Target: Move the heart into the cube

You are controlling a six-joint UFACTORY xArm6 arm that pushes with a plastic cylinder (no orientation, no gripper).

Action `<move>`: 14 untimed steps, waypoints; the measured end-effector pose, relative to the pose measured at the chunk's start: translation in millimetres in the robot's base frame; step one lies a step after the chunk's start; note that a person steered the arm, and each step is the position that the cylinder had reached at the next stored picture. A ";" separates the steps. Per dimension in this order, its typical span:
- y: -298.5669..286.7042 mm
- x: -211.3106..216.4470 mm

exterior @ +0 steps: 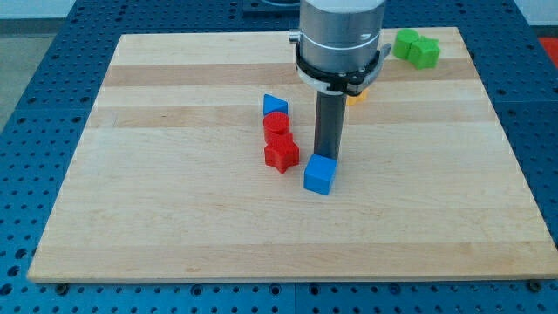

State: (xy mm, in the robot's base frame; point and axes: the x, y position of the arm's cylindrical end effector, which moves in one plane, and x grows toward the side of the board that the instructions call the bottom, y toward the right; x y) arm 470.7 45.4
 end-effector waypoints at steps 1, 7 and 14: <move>0.0 1.9; 77.4 -117.8; 109.4 -146.7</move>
State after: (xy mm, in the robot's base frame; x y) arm 324.0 154.7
